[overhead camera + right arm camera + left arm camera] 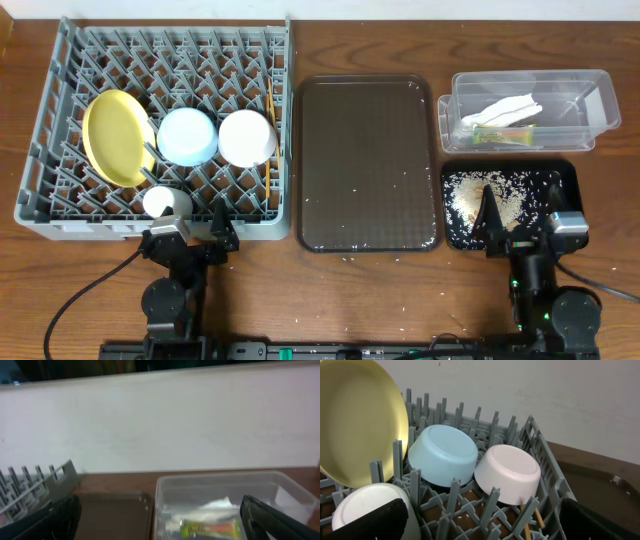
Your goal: Sort waste into correct bins and load items into the dishwasher
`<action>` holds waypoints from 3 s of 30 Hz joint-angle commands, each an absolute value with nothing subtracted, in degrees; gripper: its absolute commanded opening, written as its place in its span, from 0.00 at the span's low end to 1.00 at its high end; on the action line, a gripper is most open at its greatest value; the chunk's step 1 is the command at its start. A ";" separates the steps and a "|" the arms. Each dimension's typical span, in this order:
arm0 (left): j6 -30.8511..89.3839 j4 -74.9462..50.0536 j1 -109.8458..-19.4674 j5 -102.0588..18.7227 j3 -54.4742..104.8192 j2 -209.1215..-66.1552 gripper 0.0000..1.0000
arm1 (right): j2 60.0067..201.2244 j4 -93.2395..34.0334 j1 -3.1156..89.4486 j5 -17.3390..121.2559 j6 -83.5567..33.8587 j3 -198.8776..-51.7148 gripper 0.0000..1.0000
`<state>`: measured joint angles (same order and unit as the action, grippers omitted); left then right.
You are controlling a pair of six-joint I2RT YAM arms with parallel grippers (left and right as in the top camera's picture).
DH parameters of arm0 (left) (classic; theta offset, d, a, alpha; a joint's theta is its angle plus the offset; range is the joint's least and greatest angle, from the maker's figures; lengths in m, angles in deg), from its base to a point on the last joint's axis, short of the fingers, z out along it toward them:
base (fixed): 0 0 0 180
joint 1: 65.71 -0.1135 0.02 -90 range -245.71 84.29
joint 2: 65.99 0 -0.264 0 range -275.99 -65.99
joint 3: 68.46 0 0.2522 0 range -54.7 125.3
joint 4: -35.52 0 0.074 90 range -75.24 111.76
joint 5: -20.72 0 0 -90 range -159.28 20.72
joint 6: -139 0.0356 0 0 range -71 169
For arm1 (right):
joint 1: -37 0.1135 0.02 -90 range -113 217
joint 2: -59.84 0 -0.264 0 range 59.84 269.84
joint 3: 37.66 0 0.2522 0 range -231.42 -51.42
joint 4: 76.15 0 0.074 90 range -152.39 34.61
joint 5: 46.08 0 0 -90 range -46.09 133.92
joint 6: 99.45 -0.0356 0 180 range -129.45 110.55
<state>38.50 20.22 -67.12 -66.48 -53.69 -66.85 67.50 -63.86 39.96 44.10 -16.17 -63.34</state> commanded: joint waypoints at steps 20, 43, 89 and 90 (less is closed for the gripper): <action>38.61 17.92 -67.25 -67.20 -54.47 -66.66 0.97 | 60.14 -57.85 38.85 43.75 -15.56 -51.71 0.99; 38.61 17.90 -67.25 -67.22 -54.47 -66.66 0.97 | 60.73 -58.12 38.85 43.75 -15.56 -51.74 0.99; 38.61 17.90 -67.25 -67.20 -54.47 -66.66 0.98 | 60.73 -58.09 38.85 43.73 -15.58 -51.74 0.99; 38.61 17.90 -67.25 -67.20 -54.47 -66.66 0.98 | 60.73 -58.12 38.85 43.75 -15.58 -51.74 0.99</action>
<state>38.50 20.20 -67.12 -66.48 -53.67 -66.85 60.82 -58.36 39.94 44.10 -16.17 -51.82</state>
